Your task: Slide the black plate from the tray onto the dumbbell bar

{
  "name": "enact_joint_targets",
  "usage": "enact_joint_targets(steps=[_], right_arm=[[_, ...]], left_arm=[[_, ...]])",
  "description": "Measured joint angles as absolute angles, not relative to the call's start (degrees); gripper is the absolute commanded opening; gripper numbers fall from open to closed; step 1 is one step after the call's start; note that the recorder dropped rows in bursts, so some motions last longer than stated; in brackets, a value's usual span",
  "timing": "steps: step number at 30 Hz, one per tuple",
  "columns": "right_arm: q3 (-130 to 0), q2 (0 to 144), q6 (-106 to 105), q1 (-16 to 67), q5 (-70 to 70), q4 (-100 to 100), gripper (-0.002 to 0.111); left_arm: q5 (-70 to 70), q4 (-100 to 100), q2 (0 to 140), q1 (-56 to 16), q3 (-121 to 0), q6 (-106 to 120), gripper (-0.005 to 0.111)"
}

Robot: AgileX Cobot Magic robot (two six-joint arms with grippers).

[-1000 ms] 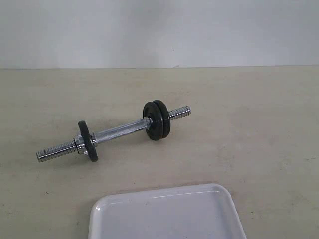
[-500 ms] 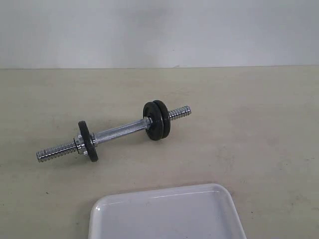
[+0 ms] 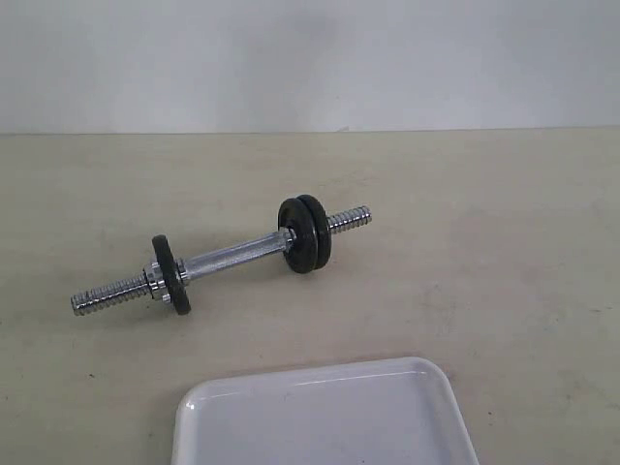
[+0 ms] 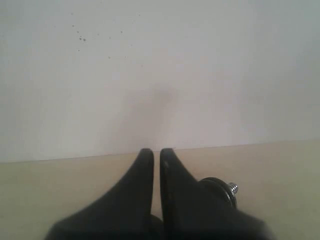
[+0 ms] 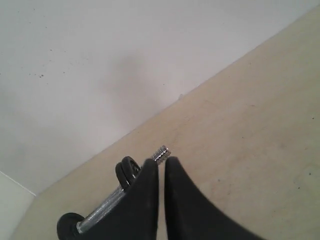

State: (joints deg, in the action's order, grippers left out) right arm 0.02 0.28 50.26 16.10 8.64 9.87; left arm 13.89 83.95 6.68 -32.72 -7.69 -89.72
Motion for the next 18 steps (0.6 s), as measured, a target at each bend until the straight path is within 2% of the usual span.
enact_joint_targets(steps=[18], right_arm=[[0.0, 0.3, 52.4, 16.1, 8.7, 3.5, 0.001]], left_arm=[[13.9, 84.0, 6.7, -32.7, -7.7, -89.7, 0.004]])
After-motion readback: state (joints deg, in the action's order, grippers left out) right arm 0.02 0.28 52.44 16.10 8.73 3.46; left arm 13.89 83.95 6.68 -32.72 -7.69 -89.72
